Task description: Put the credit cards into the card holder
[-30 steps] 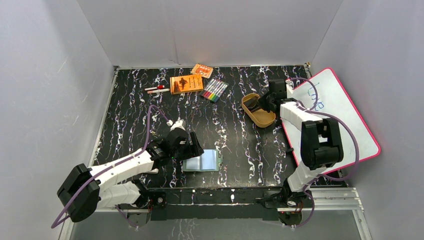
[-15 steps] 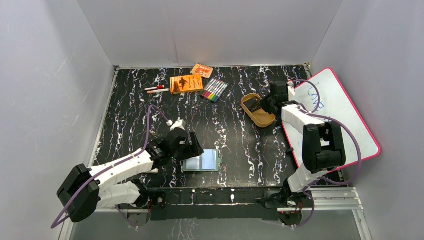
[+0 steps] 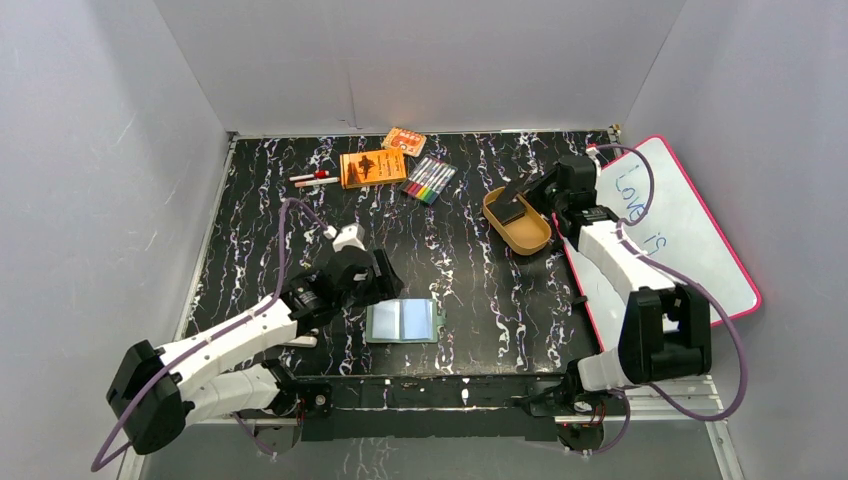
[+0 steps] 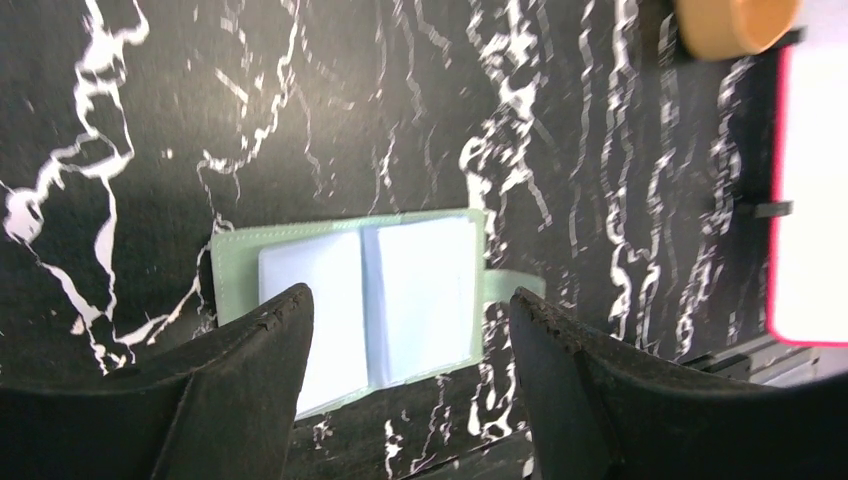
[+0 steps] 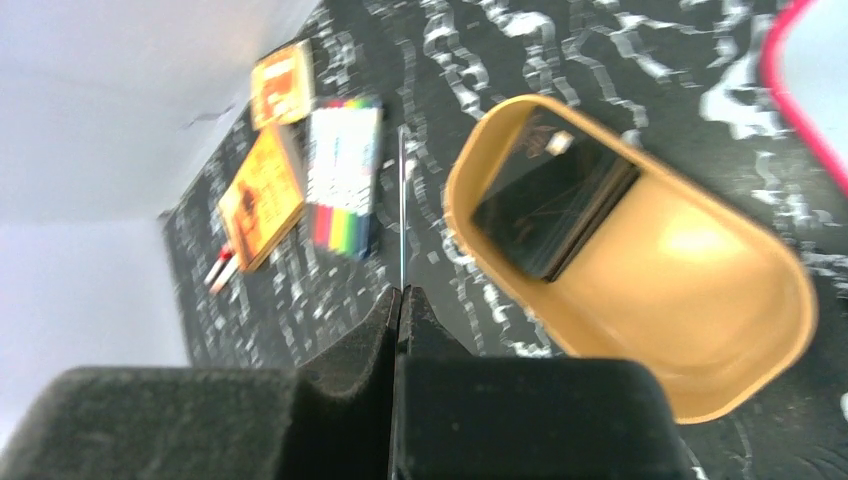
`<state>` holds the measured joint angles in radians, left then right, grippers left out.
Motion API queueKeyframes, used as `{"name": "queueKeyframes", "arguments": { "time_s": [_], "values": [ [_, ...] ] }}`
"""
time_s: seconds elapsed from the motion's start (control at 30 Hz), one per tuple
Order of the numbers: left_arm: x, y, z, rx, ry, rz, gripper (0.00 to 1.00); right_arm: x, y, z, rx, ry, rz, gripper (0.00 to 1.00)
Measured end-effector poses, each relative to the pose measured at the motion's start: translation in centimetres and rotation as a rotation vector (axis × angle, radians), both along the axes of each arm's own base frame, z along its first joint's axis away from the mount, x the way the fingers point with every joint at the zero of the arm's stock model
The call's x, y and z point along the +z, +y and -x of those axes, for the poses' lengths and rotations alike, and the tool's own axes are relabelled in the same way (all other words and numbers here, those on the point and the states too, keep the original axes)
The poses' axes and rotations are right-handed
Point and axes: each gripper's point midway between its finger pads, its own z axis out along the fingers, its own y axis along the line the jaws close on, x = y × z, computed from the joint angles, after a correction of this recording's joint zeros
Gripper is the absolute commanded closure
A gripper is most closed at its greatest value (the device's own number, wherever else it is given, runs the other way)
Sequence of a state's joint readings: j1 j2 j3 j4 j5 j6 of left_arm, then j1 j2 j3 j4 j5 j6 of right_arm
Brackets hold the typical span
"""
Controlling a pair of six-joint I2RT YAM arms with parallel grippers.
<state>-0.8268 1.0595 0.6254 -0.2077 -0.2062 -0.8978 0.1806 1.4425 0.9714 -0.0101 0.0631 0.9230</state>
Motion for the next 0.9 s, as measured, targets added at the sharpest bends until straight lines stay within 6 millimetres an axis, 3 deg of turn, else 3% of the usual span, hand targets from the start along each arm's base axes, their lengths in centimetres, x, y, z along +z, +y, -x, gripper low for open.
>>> {"name": "queueKeyframes", "arguments": {
  "time_s": [0.13,0.23,0.37,0.5,0.67,0.9],
  "values": [
    [4.0,0.0,-1.5,0.036,-0.107,0.038,0.30,3.3,2.0,1.9,0.141,-0.095,-0.056,1.00],
    [6.8,0.1,-2.2,0.055,-0.182,0.080,0.22,6.4,3.6,3.9,0.267,-0.178,-0.095,1.00],
    [9.9,0.0,-2.6,0.058,-0.276,0.162,0.10,11.4,5.9,7.7,0.454,-0.323,-0.145,1.00],
    [13.7,-1.2,-3.1,0.027,-0.384,0.278,0.07,15.3,8.3,11.9,0.641,-0.450,-0.198,1.00],
    [17.3,-3.7,-3.2,-0.081,-0.477,0.414,0.07,15.8,11.2,17.1,0.861,-0.481,-0.290,1.00],
    [20.9,-6.6,-2.8,-0.223,-0.544,0.599,0.07,16.2,12.4,19.9,0.980,-0.471,-0.382,1.00]
  ]
}}
